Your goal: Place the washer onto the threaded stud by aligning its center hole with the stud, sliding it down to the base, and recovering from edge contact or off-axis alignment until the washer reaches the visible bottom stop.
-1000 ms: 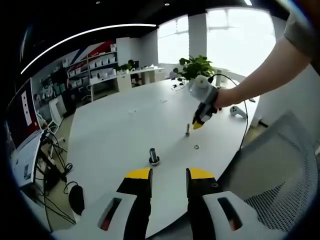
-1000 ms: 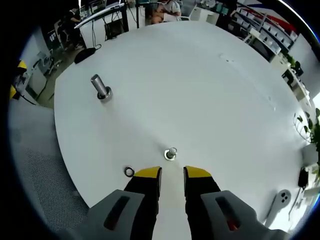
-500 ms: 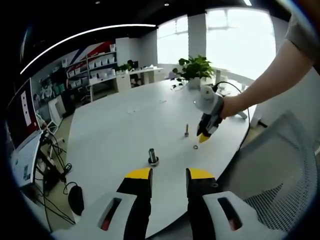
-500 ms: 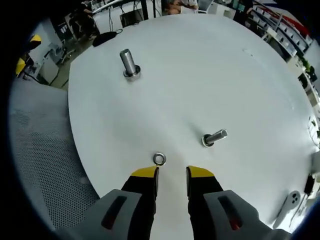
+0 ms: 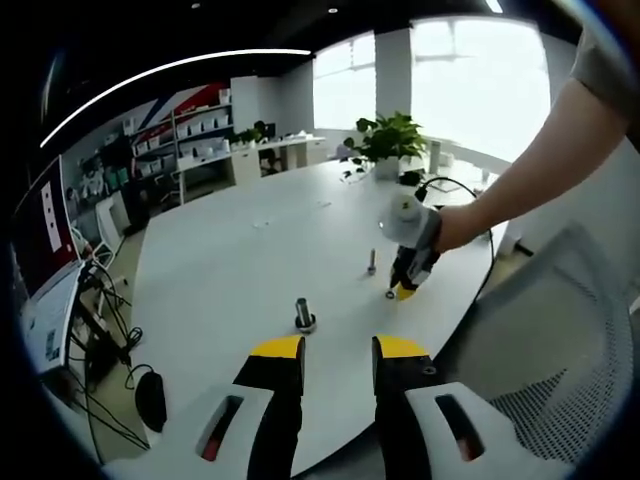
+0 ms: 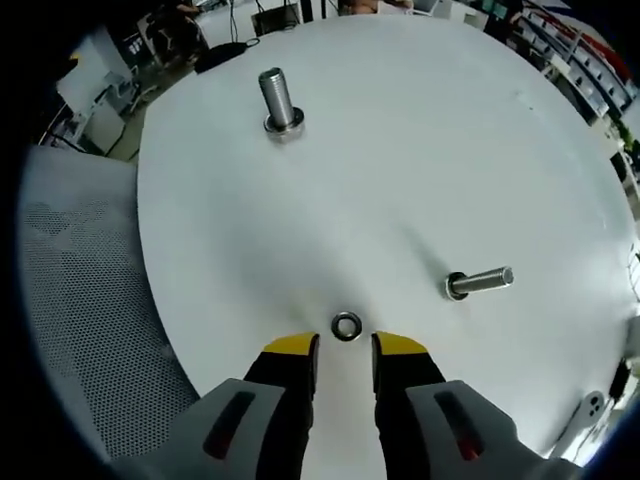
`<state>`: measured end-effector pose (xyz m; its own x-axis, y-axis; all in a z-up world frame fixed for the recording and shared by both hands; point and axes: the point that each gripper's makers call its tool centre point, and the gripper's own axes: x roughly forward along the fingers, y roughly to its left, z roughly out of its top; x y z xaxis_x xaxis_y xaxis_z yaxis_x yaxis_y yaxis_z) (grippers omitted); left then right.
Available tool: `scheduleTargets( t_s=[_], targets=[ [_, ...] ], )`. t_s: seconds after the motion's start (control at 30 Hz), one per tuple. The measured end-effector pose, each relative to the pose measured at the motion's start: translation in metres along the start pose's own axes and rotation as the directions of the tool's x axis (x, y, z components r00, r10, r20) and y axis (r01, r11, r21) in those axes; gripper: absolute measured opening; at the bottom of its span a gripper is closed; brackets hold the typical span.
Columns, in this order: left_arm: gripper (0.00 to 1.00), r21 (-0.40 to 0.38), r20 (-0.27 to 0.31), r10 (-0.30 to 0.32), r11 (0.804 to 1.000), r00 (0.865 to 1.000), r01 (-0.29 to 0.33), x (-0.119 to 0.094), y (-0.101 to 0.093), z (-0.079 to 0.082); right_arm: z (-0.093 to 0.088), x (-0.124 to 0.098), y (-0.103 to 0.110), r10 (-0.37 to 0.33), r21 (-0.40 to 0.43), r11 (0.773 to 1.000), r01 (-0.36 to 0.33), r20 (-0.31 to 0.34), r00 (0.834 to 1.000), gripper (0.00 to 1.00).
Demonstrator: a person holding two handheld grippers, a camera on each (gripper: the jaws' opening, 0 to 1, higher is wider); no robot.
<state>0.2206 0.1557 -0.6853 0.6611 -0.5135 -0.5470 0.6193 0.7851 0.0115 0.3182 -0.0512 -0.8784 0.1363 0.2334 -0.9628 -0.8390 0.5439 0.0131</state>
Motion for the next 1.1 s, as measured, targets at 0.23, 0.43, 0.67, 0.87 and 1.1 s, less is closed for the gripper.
scheduleTargets(
  t_s=[0.23, 0.43, 0.67, 0.87, 1.1],
  targets=[
    [0.25, 0.000, 0.002, -0.001, 1.000, 1.000, 0.001, -0.0001, -0.0002, 0.0005, 0.0050, -0.0008, -0.0014, -0.008, -0.020, 1.000, 0.008, -0.003, 1.000, 0.20],
    [0.25, -0.012, 0.003, 0.006, 1.000, 1.000, -0.006, -0.0005, 0.0021, 0.0003, 0.0062, -0.0007, 0.0041, -0.011, -0.147, 0.989, 0.006, -0.029, 1.000, 0.17],
    [0.25, -0.011, 0.001, 0.005, 1.000, 1.000, -0.005, -0.0001, 0.0017, 0.0004, 0.0063, 0.0004, 0.0024, 0.000, -0.160, 0.987, -0.012, -0.074, 0.997, 0.15],
    [0.25, -0.017, 0.002, 0.005, 1.000, 1.000, -0.005, 0.0000, 0.0022, 0.0003, 0.0059, 0.0007, 0.0019, 0.004, -0.161, 0.987, -0.023, -0.116, 0.993, 0.14],
    [0.25, -0.017, 0.000, 0.007, 1.000, 1.000, -0.007, -0.0001, 0.0025, -0.0002, 0.0063, 0.0030, 0.0031, -0.036, -0.193, 0.981, 0.003, -0.168, 0.985, 0.14]
  ],
)
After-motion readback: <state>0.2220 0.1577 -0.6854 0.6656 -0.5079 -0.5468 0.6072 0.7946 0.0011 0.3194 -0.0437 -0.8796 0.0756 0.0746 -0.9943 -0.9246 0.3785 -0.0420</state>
